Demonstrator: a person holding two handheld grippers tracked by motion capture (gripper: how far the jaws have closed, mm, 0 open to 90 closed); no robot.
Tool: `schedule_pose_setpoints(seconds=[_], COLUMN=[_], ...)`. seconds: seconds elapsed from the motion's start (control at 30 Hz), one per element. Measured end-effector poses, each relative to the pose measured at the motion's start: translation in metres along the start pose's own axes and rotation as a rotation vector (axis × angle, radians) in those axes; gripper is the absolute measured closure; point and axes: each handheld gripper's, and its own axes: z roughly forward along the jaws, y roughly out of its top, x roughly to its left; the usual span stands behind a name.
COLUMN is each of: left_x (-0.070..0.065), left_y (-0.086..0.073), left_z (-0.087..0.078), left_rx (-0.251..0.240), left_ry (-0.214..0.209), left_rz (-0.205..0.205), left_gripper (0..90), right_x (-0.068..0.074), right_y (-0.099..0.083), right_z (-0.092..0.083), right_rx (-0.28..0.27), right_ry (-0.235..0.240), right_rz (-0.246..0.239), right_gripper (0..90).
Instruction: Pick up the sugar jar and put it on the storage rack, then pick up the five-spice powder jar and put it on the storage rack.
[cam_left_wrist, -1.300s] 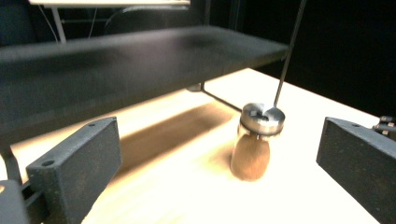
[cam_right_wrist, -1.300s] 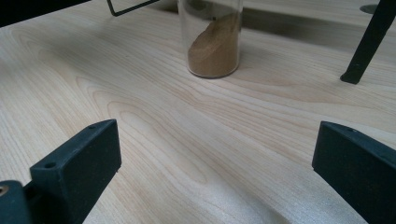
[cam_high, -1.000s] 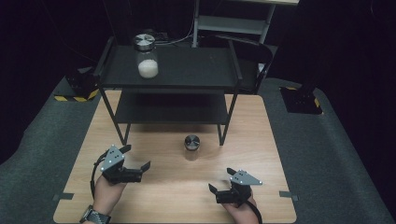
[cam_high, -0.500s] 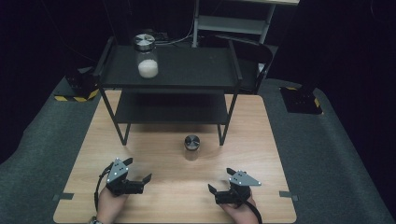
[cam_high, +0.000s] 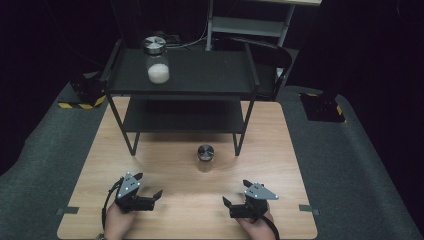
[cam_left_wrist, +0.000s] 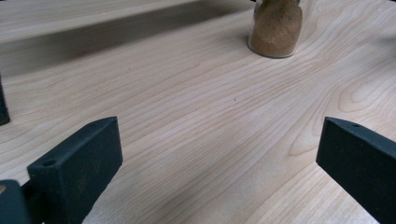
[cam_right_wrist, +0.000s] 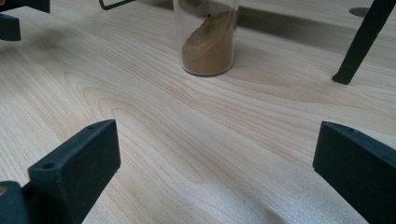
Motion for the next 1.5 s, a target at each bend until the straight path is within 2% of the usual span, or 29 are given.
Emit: schedule_pose_setpoints(seconds=[0.13, 0.4, 0.6, 0.83, 1.03, 1.5], left_x=[-0.0035, -0.0025, -0.0052, 0.0004, 0.004, 0.0007], left_y=[0.0004, -0.0011, 0.0021, 0.0014, 0.0001, -0.0039], left_z=[-0.0006, -0.0023, -0.0009, -0.001, -0.0019, -0.0048], left_rx=[0.005, 0.002, 0.02, 0.017, 0.009, -0.008], left_ry=[0.006, 0.001, -0.001, -0.017, -0.031, -0.012], left_rz=[0.025, 0.016, 0.049, 0.015, 0.005, -0.017], left_gripper=[0.6, 0.5, 0.6, 0.7, 0.7, 0.5], right_x=[-0.0003, -0.0026, -0.0028, -0.004, -0.0026, -0.0022], right_y=[0.0002, 0.0015, 0.0005, -0.002, -0.0056, -0.0067], right_z=[0.0001, 0.0011, 0.0007, -0.0007, -0.0025, -0.0028], right_rx=[0.001, 0.008, 0.003, -0.012, -0.031, -0.051], right_ry=[0.0, 0.006, 0.003, -0.008, -0.01, 0.009], right_rz=[0.003, 0.013, 0.021, 0.058, 0.05, 0.032], right_gripper=[0.5, 0.7, 0.6, 0.4, 0.8, 2.1])
